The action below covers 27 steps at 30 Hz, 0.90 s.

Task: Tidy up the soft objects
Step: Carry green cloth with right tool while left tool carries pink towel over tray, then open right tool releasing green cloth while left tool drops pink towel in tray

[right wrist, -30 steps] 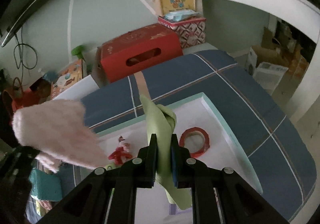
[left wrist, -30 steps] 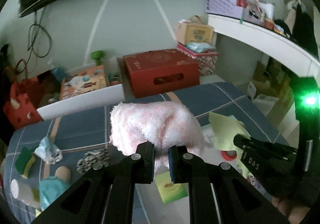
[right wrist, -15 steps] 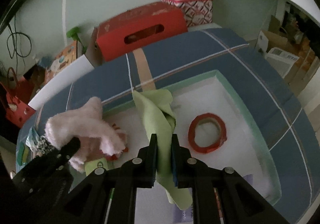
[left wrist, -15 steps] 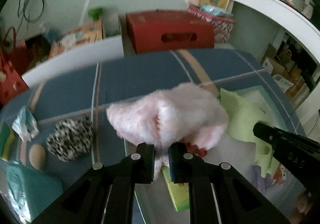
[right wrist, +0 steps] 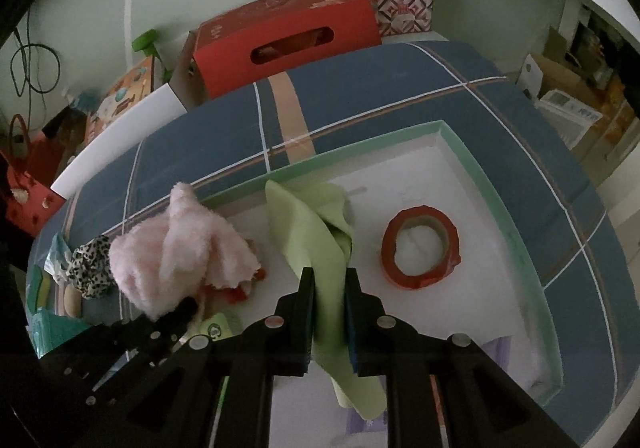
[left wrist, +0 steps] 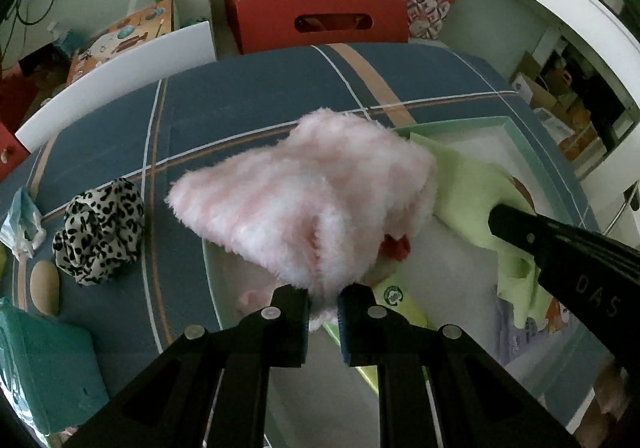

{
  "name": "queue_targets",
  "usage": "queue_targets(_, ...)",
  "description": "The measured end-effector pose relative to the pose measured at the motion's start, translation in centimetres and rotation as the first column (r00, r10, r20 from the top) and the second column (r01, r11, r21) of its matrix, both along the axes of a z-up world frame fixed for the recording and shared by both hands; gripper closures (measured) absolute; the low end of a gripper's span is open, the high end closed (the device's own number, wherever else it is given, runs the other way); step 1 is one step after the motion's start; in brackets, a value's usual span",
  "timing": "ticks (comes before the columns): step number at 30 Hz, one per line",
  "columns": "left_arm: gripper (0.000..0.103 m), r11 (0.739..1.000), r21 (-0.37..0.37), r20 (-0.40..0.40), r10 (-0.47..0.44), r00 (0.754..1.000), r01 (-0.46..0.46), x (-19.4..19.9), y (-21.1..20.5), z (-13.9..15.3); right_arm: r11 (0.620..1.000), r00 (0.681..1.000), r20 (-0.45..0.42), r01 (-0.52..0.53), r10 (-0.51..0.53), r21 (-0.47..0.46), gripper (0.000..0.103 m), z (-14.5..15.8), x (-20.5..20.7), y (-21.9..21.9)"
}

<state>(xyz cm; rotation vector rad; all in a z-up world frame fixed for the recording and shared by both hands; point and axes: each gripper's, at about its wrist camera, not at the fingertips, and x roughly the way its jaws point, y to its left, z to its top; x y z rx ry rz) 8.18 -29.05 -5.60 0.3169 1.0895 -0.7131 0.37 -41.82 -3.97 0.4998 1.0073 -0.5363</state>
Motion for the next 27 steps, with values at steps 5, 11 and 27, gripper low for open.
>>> queue_targets(5,0.067,0.999,-0.021,-0.046,0.026,0.999,-0.027,0.7,0.7,0.9,1.0,1.0,0.0,0.005,-0.005,-0.01,0.06,0.6,-0.2,0.0)
queue_targets(11,0.036,0.995,-0.023,-0.02,0.095,0.995,-0.096,0.9,2.6,4.3,0.999,0.999,0.047,0.025,-0.023,-0.045,0.042,2.9,-1.1,0.2)
queue_targets(27,0.019,0.929,-0.03,0.091,0.369,0.925,-0.368,2.3,12.9,9.0,0.988,0.997,0.071,0.005,0.006,-0.156,0.0,7.0,-3.0,1.9)
